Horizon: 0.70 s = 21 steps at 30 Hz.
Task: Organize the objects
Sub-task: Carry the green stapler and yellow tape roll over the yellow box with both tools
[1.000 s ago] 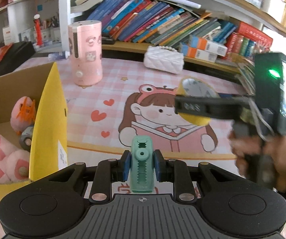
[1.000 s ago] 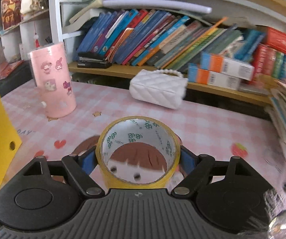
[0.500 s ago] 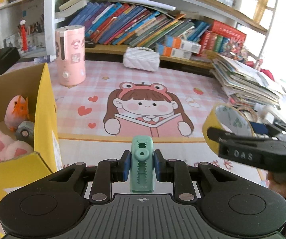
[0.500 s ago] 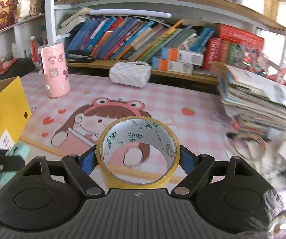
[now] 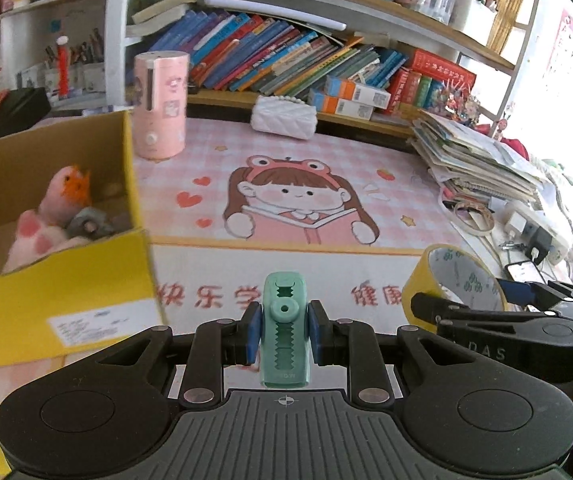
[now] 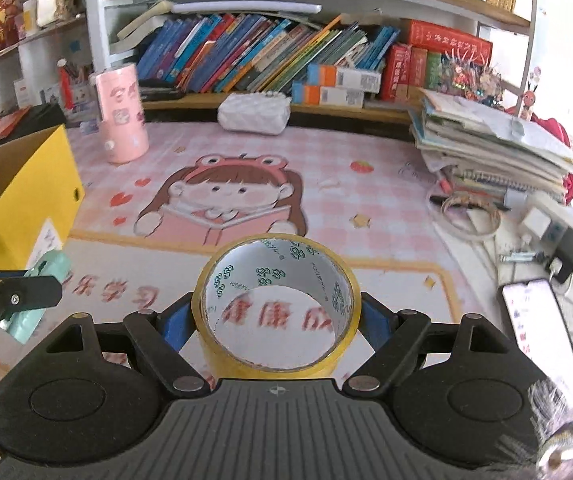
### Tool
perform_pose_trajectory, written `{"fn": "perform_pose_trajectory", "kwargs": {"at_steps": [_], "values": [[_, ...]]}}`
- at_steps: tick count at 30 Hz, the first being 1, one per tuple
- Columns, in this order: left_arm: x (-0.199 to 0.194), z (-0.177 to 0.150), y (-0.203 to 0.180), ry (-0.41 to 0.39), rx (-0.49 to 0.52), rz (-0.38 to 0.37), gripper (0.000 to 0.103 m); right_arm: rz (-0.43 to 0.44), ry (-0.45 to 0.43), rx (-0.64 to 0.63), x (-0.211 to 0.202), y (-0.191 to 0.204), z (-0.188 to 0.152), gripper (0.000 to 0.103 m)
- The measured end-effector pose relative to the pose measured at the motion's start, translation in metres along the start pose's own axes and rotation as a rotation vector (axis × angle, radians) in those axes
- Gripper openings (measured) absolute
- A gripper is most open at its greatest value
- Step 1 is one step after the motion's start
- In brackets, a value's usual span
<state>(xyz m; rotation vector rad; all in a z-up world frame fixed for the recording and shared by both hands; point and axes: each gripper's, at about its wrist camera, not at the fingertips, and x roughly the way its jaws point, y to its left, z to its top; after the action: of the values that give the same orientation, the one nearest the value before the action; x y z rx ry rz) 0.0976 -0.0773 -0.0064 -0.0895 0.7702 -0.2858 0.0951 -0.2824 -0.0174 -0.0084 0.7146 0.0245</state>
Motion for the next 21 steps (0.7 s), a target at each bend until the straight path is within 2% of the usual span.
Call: {"fn": "perform_pose_trajectory", "kwargs": {"at_steps": [10, 21], "values": [[-0.037, -0.024, 0.039, -0.014, -0.086, 0.027, 0.023, 0.062, -0.026, -0.1, -0.039, 0.053, -0.019, 0.081], [-0.077, -0.043, 0.066, -0.065, -0.112, 0.057, 0.023, 0.126, -0.067, -0.158, -0.066, 0.098, -0.032, 0.081]]}}
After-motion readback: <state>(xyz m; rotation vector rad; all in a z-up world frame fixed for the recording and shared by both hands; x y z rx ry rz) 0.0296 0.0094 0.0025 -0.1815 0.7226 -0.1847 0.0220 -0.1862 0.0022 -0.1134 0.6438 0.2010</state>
